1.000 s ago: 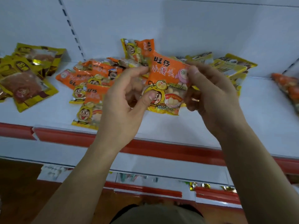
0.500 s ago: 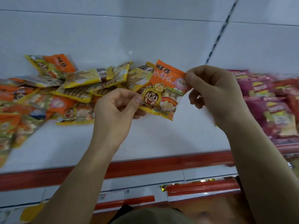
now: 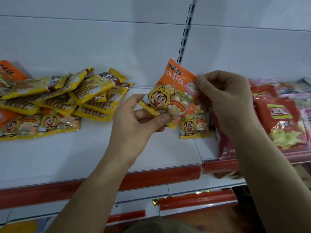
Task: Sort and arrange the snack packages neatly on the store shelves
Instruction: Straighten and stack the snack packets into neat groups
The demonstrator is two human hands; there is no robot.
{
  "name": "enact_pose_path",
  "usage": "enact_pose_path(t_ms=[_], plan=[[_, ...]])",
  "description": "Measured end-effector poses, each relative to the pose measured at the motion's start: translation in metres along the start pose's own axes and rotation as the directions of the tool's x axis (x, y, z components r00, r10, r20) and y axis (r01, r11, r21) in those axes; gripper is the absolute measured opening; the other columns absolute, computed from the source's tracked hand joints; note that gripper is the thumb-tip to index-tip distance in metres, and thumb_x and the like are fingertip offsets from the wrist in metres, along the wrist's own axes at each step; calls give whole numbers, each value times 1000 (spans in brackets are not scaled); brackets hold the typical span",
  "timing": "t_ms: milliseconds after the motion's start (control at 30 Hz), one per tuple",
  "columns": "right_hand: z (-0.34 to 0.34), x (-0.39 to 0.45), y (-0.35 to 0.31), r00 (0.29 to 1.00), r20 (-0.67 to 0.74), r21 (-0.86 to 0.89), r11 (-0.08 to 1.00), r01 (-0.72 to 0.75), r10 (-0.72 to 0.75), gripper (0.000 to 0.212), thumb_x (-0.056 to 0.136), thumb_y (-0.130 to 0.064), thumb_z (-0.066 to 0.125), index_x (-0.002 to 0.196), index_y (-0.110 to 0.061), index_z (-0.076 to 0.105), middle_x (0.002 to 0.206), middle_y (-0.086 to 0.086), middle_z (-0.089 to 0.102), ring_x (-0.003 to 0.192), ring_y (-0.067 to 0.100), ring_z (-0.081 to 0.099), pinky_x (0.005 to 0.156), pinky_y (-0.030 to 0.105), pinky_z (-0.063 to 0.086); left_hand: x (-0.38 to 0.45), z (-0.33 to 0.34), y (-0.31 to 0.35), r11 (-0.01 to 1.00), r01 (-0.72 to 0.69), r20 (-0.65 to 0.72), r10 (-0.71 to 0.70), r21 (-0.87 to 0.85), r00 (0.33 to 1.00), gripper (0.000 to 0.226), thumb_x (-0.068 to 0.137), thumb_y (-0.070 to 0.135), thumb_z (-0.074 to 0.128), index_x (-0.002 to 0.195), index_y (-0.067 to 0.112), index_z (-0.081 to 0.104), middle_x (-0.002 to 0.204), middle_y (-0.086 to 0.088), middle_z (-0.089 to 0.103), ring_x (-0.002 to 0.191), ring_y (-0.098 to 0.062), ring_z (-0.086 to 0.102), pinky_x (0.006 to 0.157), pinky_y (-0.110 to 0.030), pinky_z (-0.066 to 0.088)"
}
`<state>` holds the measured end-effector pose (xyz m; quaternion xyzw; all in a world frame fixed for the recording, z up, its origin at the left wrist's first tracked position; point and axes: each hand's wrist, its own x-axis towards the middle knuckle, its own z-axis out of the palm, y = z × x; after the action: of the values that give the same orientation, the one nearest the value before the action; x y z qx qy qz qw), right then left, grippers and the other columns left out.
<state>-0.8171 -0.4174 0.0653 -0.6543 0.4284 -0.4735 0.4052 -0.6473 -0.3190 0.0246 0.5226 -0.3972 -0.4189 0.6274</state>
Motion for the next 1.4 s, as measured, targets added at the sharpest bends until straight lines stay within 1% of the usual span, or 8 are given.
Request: enact_pose_path(t_ms=[233,400,600,767,967,1100,1267,1400], plan=[[-32,20,17,989,144,-133,990,53,-34,11,95,-19,70,84,-15,73,54,-9,63,47,7,52,48,20,43,-8,13,-5,999,5,-15,-5,51,1000,9,96,12,62,99,5,66,78,-11,77,72,-28,77,65,-34,63],[-53,37,6,939,331,-310,928,206,-98,9,94,-20,71,88,-13,74,54,-14,64,46,2,51,49,14,41,-11,9,-10,946,-60,84,35,318,996,20,101,13,56,87,10,69,74,-2,76,62,-19,72,57,-26,56],[-56,47,7,899,355,-567,706,425,-257,4,89,-25,77,88,-22,79,70,-26,60,63,-12,59,57,1,38,-19,23,-15,725,-207,246,53,657,968,26,99,26,54,76,27,66,62,6,64,58,-15,63,57,-31,50],[-54,46,18,872,481,-625,661,416,-94,7,89,-27,76,90,-21,79,75,-21,65,67,-9,59,58,0,38,-21,30,-20,629,-138,237,-76,765,969,26,96,37,63,75,25,72,60,13,61,52,-7,54,49,-17,37],[-50,38,22,811,580,-656,547,520,-77,6,88,-26,77,91,-20,79,76,-21,57,71,-2,55,70,24,45,-24,34,-28,545,-134,186,-40,828,982,20,89,41,73,74,28,73,61,13,65,62,-7,62,57,-30,51],[-52,35,22,815,576,-698,479,533,-67,11,87,-32,78,95,-24,79,83,-16,48,90,13,50,84,41,50,-25,34,-30,567,-111,160,-38,816,986,14,84,40,79,77,30,72,60,16,63,64,1,60,53,-18,40],[-51,28,23,826,562,-759,370,535,-41,12,88,-38,76,95,-28,76,93,-9,42,99,14,34,95,46,40,-26,35,-34,573,-129,174,-25,809,984,15,86,43,76,79,31,72,60,18,62,63,0,59,54,-20,40],[-50,23,21,832,554,-774,346,530,-34,11,88,-34,76,95,-26,77,96,-8,44,110,21,48,96,46,41,-26,34,-36,585,-136,187,-28,799,982,15,81,44,81,79,33,71,67,17,66,69,1,61,59,-26,51]])
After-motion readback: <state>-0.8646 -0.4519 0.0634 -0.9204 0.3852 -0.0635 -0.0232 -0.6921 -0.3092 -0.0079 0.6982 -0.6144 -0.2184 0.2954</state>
